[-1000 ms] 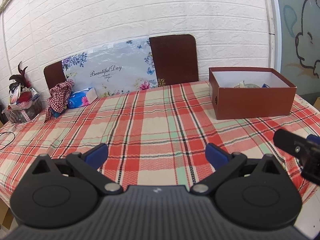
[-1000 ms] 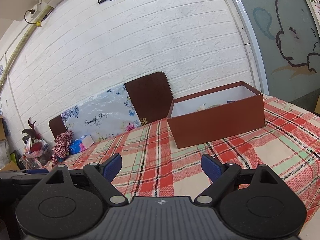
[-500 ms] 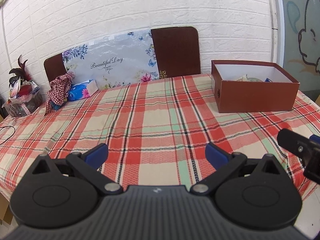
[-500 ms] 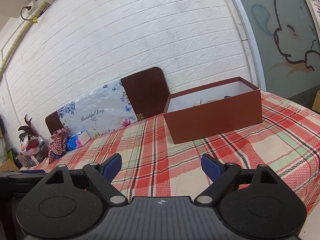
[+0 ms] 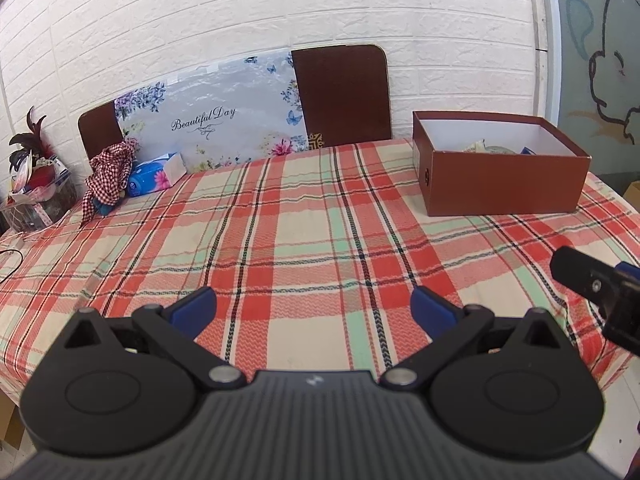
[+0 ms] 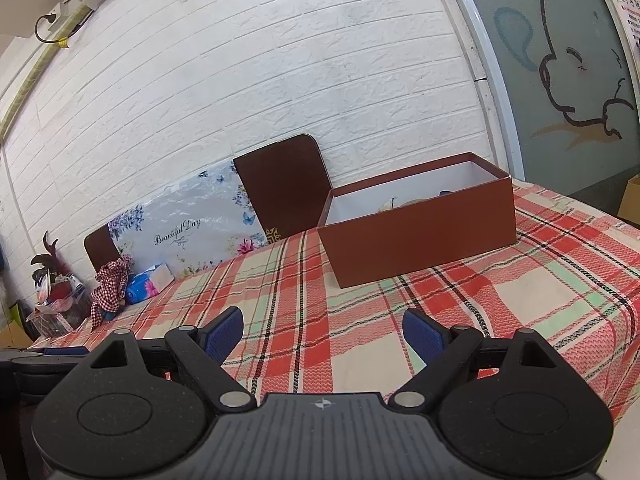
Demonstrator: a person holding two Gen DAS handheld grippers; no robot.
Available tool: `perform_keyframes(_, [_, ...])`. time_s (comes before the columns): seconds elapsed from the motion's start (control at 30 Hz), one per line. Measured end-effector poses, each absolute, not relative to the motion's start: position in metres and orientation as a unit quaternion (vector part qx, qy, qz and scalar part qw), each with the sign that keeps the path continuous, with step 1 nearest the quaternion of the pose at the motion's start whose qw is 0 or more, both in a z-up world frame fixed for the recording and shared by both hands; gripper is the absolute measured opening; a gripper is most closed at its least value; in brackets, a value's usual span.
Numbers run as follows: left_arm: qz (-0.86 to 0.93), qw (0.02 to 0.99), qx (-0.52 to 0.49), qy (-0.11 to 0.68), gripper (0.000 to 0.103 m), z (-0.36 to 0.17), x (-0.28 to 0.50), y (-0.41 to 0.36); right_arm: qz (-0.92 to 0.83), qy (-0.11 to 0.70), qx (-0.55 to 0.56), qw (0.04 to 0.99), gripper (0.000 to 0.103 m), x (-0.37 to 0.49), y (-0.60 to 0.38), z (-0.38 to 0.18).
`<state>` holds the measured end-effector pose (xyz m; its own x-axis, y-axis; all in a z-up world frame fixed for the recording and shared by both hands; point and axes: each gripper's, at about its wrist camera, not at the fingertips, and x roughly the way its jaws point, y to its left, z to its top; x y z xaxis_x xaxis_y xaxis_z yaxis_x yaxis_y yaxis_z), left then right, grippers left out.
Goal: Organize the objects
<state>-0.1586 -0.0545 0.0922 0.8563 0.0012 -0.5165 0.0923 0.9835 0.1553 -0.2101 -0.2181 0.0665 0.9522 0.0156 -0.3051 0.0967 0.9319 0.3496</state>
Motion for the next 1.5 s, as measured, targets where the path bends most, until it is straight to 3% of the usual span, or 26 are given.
perform_keyframes(0.8, [-0.015, 0.962, 0.081, 0.261, 0.103, 0.098, -0.156, -0.048, -0.018, 0.149, 0.163, 0.975, 0.088, -0.211, -0.209, 0.069])
perform_keyframes(1.33, [-0.031, 0.951, 0.061, 0.302, 0.103, 0.085, -0.148, -0.042, -0.022, 0.149, 0.169, 0.974, 0.088, -0.211, -0.211, 0.067])
perform_keyframes(1.5, [-0.053, 0.959, 0.041, 0.275, 0.103, 0.091, -0.156, -0.037, -0.020, 0.148, 0.165, 0.975, 0.088, -0.212, -0.209, 0.068])
